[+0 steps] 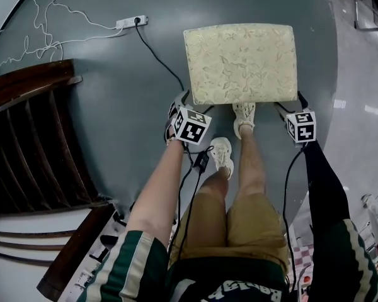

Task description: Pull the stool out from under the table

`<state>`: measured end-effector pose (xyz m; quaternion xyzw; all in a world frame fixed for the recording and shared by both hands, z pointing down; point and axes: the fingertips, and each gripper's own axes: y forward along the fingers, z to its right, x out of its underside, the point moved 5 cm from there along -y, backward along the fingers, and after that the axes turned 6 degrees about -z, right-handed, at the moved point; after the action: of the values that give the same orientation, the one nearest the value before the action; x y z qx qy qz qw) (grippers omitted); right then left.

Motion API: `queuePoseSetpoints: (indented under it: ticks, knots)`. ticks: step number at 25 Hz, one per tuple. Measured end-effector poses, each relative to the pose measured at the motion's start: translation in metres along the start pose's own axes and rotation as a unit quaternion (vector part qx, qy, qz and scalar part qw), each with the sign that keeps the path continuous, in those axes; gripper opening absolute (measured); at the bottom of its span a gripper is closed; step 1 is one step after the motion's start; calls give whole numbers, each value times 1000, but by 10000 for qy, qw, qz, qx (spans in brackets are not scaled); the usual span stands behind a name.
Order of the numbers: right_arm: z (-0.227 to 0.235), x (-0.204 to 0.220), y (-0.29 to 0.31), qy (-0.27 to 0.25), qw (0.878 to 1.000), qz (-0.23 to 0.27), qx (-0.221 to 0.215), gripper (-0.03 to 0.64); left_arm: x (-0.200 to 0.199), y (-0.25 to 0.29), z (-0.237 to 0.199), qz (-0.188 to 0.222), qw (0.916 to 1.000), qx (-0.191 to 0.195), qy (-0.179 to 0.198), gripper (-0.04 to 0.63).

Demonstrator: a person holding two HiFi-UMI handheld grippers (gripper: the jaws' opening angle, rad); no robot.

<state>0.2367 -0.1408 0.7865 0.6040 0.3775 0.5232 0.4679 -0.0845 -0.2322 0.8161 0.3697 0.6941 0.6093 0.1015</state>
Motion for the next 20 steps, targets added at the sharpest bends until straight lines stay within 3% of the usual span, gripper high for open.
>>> queuePoseSetpoints:
  ticks: [7,13,20]
  knots:
    - [-53,-8,-101,206,9980,463,392,436,23,-99,6,488,9986,-93,-159,425]
    - [-105,-59,-197,239,9919,1188,370,422,25,-206,12,1035,9934,-221,-450,425]
    - [-145,-126,-327,22,9774,2062,464,408,-10,-344,28,1887,9807,-296,-430,425]
